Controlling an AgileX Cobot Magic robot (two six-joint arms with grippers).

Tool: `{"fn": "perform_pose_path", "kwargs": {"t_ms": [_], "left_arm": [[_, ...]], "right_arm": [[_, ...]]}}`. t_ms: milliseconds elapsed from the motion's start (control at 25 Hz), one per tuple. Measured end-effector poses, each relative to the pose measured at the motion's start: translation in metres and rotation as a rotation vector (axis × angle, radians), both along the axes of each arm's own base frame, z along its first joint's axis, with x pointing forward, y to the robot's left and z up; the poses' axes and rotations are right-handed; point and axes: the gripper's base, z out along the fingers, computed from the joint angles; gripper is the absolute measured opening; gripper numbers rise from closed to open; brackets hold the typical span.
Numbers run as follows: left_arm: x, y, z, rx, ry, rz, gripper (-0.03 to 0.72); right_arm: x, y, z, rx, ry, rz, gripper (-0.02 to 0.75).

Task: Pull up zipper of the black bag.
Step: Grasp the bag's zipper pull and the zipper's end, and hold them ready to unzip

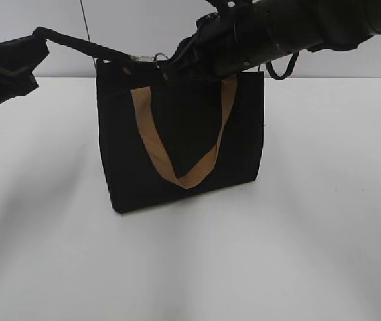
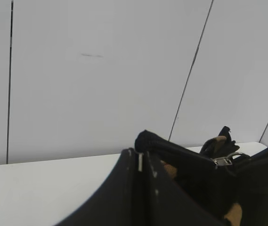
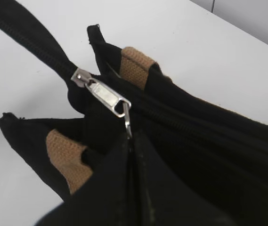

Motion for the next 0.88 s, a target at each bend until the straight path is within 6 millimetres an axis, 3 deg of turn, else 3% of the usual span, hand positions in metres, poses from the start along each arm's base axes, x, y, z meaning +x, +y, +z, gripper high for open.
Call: {"fn": "perform_pose_path", "kwargs": {"t_ms": [880], "left_arm": [[0.0020, 0.0044, -0.0007, 0.005, 0.006, 0.054, 0.000]], "right_arm": [[0.0002, -0.0022, -0.0020, -0.034, 0.001, -0.001, -0.015]]}}
